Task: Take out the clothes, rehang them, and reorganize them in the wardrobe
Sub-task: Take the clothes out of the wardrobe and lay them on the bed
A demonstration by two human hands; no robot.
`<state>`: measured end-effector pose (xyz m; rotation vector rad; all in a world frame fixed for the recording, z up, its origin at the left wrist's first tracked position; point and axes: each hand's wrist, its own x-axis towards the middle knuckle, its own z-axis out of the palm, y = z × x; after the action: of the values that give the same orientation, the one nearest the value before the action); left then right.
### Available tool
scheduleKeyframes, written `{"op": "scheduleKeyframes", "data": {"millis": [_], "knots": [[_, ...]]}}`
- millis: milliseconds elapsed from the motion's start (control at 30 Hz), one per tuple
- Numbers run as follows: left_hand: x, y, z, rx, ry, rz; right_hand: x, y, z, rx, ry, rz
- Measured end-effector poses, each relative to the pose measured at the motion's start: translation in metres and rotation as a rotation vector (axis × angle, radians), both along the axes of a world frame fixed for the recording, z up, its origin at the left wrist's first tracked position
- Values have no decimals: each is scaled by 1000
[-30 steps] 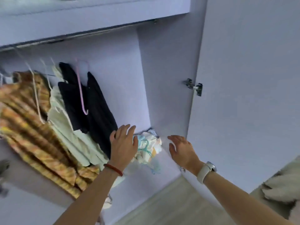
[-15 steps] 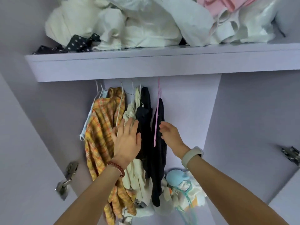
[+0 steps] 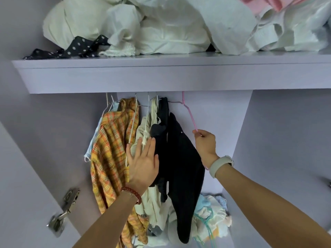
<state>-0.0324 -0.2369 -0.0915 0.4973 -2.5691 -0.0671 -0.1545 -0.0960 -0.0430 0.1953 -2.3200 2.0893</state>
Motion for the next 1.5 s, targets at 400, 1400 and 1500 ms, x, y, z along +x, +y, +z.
{"op": "scheduleKeyframes", "data": {"millis": [400,1400,1500], "knots": [[-2,12,5,37,19,-5,-3,51,8,-96,120,-114],[59,274,-56,535,-178,-974,287,358,-111,712,116,-508],[87,323,-71,634,-319,-1115,347,400,-121,807,19,-580]]}}
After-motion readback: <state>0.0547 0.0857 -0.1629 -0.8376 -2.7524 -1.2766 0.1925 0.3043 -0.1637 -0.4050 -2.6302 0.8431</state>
